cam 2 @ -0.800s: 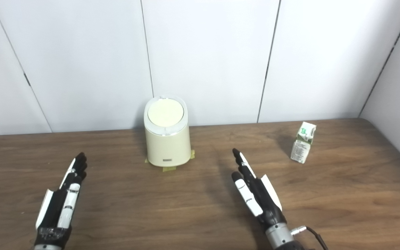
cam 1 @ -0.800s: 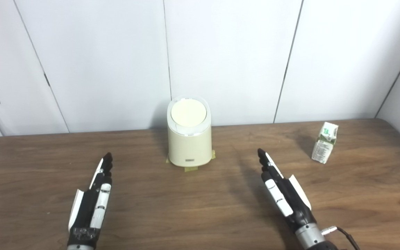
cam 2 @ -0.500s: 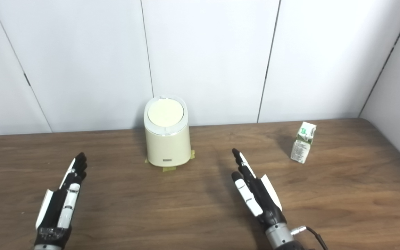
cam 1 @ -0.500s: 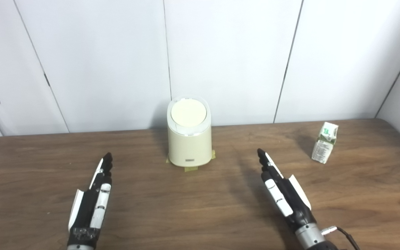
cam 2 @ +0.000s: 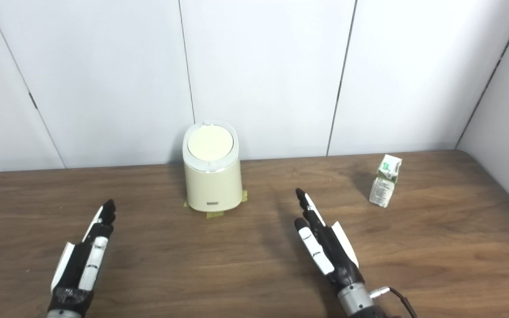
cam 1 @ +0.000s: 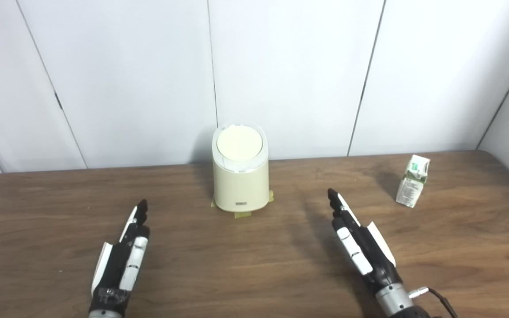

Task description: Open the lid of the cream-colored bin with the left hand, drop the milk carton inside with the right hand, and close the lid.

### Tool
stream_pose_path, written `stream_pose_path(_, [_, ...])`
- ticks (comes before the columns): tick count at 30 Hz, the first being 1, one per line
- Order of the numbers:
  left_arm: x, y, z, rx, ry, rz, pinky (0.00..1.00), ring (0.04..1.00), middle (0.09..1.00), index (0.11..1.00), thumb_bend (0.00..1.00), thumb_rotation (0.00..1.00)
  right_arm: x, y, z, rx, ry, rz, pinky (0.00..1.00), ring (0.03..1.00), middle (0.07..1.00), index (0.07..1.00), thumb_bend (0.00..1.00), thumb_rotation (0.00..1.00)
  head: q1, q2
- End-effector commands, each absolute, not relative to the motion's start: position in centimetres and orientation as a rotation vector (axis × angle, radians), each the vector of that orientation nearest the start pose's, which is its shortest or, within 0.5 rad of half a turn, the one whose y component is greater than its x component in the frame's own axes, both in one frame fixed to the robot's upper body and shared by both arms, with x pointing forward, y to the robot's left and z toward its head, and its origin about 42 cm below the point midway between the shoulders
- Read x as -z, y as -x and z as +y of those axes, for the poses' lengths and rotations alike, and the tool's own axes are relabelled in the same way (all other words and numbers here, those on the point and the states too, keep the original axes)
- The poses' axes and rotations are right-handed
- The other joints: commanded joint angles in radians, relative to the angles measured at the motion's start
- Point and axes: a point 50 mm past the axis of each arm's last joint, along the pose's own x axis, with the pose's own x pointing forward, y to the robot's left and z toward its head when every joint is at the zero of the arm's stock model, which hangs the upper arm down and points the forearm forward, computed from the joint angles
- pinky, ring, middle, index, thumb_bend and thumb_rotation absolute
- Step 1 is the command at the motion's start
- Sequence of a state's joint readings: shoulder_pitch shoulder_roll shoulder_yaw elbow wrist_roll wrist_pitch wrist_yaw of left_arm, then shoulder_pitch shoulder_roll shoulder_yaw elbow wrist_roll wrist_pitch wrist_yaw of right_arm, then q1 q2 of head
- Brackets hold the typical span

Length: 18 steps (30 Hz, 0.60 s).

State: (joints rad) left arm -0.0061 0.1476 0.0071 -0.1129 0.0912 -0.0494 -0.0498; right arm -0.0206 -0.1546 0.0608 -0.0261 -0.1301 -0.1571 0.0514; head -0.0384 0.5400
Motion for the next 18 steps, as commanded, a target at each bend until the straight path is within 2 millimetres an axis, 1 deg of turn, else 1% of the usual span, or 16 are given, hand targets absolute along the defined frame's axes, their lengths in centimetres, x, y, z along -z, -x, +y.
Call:
stream_pose_path(1, [-17.5,-30.8,24.7,0.069,-0.253,-0.294,1.0,1.0,1.0,1.0,0.75,1.0,-11.6,-29.0,-23.7,-0.138,0.297,-0.21,1.0,1.0,1.0,0.988,0.17,1.0,-0.001,0.002])
stream_pose_path(4, [-20.5,-32.9,23.8,0.068,-0.264,-0.365,1.0,1.0,1.0,1.0,0.74,1.0,-11.6,-29.0,-23.6,-0.136,0.293,-0.208,1.0,1.0,1.0,0.99,0.17,1.0,-0.003,0.002])
stream_pose_path(7, [-22.4,-34.1,23.3,0.076,-0.289,-0.388,1.0,1.0,1.0,1.0,0.75,1.0,-11.6,-29.1,-23.5,-0.136,0.299,-0.21,1.0,1.0,1.0,0.987,0.15,1.0,-0.003,0.001])
stream_pose_path(9, [-24.0,-35.1,22.7,0.094,-0.305,-0.387,1.0,1.0,1.0,1.0,0.8,1.0,-11.6,-29.1,-23.5,-0.135,0.302,-0.211,1.0,1.0,0.998,0.98,0.14,1.0,-0.003,0.002])
stream_pose_path(10, [-24.9,-35.6,22.3,0.103,-0.32,-0.391,1.0,1.0,1.0,1.0,0.87,1.0,-11.7,-29.0,-23.5,-0.134,0.305,-0.209,0.99,0.998,0.998,0.983,0.14,1.0,-0.003,0.003])
stream_pose_path(11, [-25.4,-36.0,22.0,0.108,-0.331,-0.393,1.0,1.0,1.0,1.0,0.91,1.0,-11.7,-29.0,-23.5,-0.134,0.307,-0.207,0.99,0.997,0.999,0.985,0.14,1.0,-0.003,0.003])
stream_pose_path(16, [-27.8,-37.7,20.4,0.132,-0.367,-0.397,1.0,1.0,1.0,1.0,0.99,1.0,-11.8,-28.9,-23.4,-0.135,0.301,-0.212,1.0,1.0,1.0,0.983,0.14,1.0,-0.002,0.005])
stream_pose_path(18, [-28.9,-38.6,19.7,0.136,-0.386,-0.391,1.0,1.0,1.0,1.0,0.98,1.0,-11.7,-28.9,-23.5,-0.135,0.3,-0.214,1.0,1.0,0.998,0.982,0.14,1.0,-0.003,0.006])
